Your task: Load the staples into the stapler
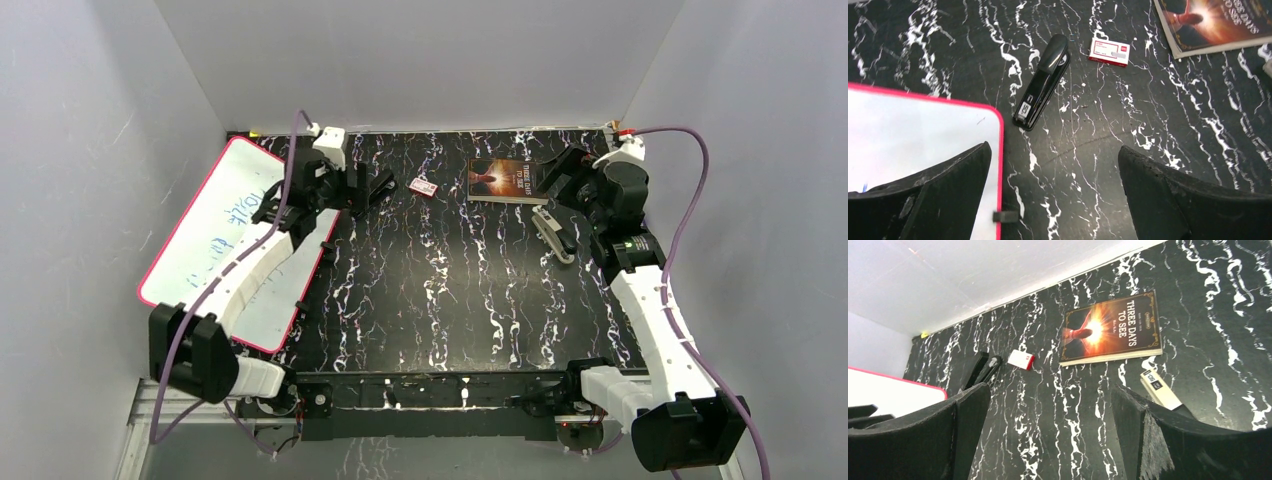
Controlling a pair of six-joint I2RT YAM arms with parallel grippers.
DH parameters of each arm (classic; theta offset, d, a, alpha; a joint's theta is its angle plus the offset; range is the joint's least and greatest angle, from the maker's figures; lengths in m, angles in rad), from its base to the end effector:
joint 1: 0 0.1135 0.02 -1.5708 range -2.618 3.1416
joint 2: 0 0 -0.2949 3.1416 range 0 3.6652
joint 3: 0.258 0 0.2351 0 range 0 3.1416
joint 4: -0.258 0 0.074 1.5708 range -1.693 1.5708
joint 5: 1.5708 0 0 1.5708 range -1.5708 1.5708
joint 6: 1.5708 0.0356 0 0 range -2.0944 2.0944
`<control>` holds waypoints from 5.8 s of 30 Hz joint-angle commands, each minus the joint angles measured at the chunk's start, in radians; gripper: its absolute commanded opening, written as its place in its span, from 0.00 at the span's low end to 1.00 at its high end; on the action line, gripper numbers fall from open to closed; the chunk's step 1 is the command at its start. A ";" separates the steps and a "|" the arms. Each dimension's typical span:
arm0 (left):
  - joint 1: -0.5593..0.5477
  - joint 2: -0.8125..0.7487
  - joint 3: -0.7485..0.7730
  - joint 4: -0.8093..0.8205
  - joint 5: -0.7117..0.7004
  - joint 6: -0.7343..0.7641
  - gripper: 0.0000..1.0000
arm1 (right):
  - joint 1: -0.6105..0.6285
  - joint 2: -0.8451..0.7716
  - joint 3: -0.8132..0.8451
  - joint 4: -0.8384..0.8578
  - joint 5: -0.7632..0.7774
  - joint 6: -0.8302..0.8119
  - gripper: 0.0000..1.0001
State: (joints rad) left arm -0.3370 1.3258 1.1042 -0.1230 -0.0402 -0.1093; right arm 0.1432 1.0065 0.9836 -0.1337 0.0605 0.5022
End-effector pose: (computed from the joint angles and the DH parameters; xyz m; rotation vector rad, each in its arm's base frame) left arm 0.2709 -0.0934 0.3711 0.1915 1.9143 -0.2618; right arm 0.1974 0.0263 0.4004 0.3560 1.7090 0.4228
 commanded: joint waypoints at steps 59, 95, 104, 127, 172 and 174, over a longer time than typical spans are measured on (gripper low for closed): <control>0.073 0.924 0.743 -0.195 0.405 0.512 0.60 | -0.007 0.046 -0.105 -0.055 -0.340 0.062 0.97; 0.049 0.553 0.422 -0.014 0.492 0.293 0.00 | -0.008 0.027 -0.184 0.037 -0.295 0.169 0.95; -0.027 0.243 0.072 0.180 0.520 0.203 0.00 | -0.008 0.033 -0.222 0.129 -0.396 0.197 0.94; -0.408 0.093 -0.159 0.367 0.208 0.080 0.00 | 0.337 0.190 -0.312 0.412 -0.150 0.328 0.73; -0.435 0.117 -0.186 0.443 0.264 0.031 0.35 | 0.340 0.371 -0.336 0.639 -0.308 0.354 0.03; -0.434 0.133 -0.183 0.455 0.274 0.032 0.42 | 0.339 0.364 -0.337 0.637 -0.321 0.354 0.01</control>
State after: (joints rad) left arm -0.7635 1.4776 0.8963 0.2386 0.2016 -0.0719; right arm 0.4808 1.4189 0.6430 0.4835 -0.2436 0.8795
